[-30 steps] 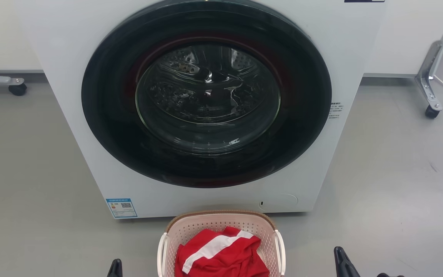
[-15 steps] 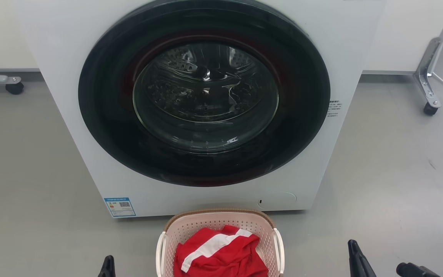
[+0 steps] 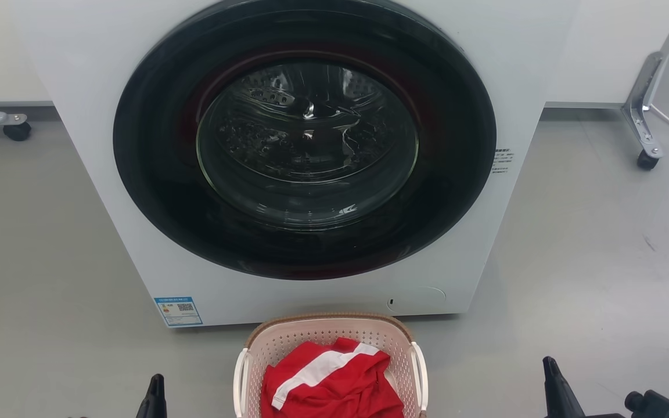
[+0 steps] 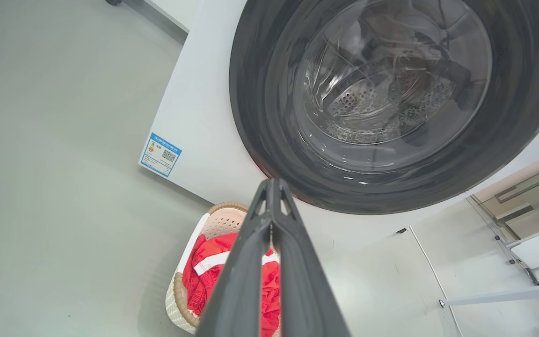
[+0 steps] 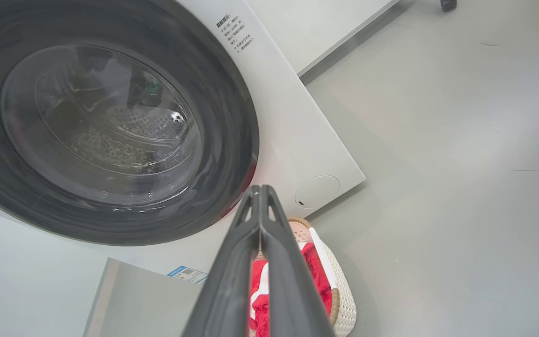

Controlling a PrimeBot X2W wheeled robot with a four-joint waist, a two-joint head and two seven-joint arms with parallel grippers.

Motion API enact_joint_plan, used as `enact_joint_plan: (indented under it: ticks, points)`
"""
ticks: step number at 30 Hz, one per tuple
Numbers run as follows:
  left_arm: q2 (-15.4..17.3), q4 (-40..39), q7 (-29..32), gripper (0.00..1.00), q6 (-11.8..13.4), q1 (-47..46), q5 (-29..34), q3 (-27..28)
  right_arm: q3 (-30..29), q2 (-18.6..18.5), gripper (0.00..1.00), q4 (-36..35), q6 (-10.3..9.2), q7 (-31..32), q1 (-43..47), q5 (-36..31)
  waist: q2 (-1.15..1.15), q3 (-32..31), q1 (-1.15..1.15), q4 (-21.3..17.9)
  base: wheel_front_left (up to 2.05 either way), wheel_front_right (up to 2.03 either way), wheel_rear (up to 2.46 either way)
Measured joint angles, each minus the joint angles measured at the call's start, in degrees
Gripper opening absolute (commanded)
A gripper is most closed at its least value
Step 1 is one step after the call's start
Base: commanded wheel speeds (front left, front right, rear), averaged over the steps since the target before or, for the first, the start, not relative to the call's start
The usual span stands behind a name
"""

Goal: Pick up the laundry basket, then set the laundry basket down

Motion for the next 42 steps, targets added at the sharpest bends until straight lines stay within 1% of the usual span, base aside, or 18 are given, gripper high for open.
enact_joint_plan:
  ticks: [16,22,23,26,30,32,35,36,41,42]
  points:
    - [-0.64,2.08,3.42,0.00,-2.44,-2.98,-11.71,2.89,-4.55,0.35,0.00,1.55,2.43,3.27,-2.25,12.73,0.00,0.43,0.00,-0.38,0.00,0.00,0.00]
    - [-0.90,2.92,4.77,0.00,-3.30,-3.96,-16.42,3.88,-6.22,0.48,0.00,2.02,3.07,4.69,-3.41,17.41,0.00,0.59,0.00,-0.52,0.00,0.00,0.00]
    - [-0.92,3.05,4.83,0.00,-3.50,-4.20,-17.38,4.12,-6.49,0.51,0.00,2.14,3.45,4.77,-3.45,18.13,0.00,0.62,0.00,-0.54,0.00,0.00,0.00]
    - [-0.99,3.33,5.53,0.00,-4.00,-4.93,-19.25,4.67,-7.33,0.57,0.00,2.52,3.66,5.30,-3.70,20.59,0.00,0.70,0.00,-0.62,0.00,0.00,0.00]
    - [-1.24,3.81,6.31,0.00,-4.52,-5.70,-22.35,5.21,-8.49,0.64,0.00,2.79,4.52,6.27,-4.47,23.72,0.00,0.81,0.00,-0.71,0.00,0.00,0.00]
    - [-1.26,4.04,6.79,0.00,-4.95,-6.08,-24.14,5.60,-9.03,0.67,0.00,3.04,4.58,6.67,-4.57,25.20,0.00,0.86,0.00,-0.76,0.00,0.00,0.00]
    - [-1.33,4.64,7.34,0.00,-5.04,-6.51,-26.07,6.25,-9.87,0.71,0.00,3.52,5.13,7.30,-4.95,27.61,0.00,0.94,0.00,-0.83,0.00,0.00,0.00]
    - [-1.38,4.77,7.84,0.00,-5.52,-7.05,-27.98,6.56,-10.44,0.76,0.00,3.69,5.49,7.72,-5.48,29.06,0.00,1.00,0.00,-0.88,0.00,0.00,0.00]
    - [-1.58,5.39,8.80,0.00,-6.05,-8.08,-31.67,7.30,-11.84,0.85,0.00,4.04,6.02,8.75,-5.77,32.94,0.00,1.13,0.00,-1.00,0.00,0.00,0.00]
    - [-1.64,5.48,8.94,0.00,-6.49,-8.25,-32.28,7.53,-12.13,0.87,0.00,4.15,6.23,8.81,-5.87,33.76,0.00,1.16,0.00,-1.02,0.00,0.00,0.00]
